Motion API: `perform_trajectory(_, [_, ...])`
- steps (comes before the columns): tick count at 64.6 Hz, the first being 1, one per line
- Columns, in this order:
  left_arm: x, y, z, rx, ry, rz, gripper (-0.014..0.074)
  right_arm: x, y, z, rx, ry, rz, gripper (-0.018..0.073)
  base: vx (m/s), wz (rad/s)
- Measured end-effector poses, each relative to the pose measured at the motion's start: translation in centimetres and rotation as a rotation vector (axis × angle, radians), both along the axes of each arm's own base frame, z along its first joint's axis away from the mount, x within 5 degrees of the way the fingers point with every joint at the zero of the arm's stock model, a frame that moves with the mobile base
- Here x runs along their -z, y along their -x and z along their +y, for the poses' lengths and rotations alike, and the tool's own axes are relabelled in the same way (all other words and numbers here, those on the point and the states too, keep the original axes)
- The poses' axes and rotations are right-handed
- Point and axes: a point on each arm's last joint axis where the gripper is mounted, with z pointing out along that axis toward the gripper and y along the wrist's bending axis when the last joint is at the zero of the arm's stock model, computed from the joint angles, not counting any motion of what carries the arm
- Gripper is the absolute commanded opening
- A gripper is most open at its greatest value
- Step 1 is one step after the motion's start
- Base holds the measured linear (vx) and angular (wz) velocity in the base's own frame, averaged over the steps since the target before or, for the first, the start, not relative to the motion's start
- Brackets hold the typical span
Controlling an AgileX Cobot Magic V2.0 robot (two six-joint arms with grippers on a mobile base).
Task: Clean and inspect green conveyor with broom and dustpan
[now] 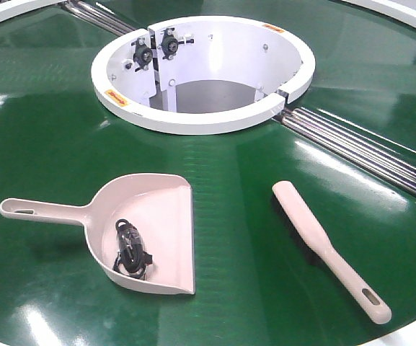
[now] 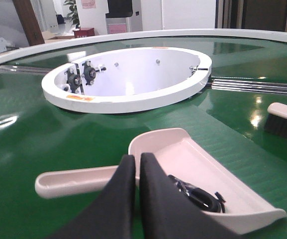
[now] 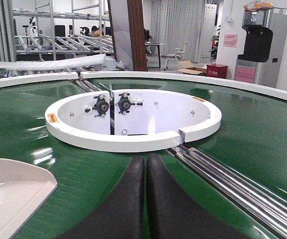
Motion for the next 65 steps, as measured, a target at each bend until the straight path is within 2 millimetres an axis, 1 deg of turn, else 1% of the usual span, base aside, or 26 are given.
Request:
perform_trajectory(8, [2.5, 0.7, 0.6, -0.051, 0.056, -0.042, -0.0006, 0.0, 0.0, 0.0, 0.0, 0.0, 0.0, -0.0008, 0.0, 0.0])
perform_trajectory(11, [2.9, 1.0, 0.8, -0.078, 0.081, -0.068, -0.0006, 0.0, 0.0, 0.0, 0.0, 0.0, 0.0, -0.0008, 0.0, 0.0])
perform_trajectory(18, [2.6, 1.6, 1.4, -0.146, 0.125, -0.141, -0.0006, 0.0, 0.0, 0.0, 0.0, 0.0, -0.002, -0.0008, 0.0, 0.0])
perform_trajectory(30, [2.7, 1.7, 2.0, -0.246, 0.121, -0.146, -0.0006, 0.0, 0.0, 0.0, 0.0, -0.001, -0.003, -0.0008, 0.0, 0.0])
perform_trajectory(65, [2.7, 1.7, 2.1, -0.267, 0.138, -0.144, -0.0006, 0.0, 0.0, 0.0, 0.0, 0.0, -0.002, -0.0008, 0.0, 0.0])
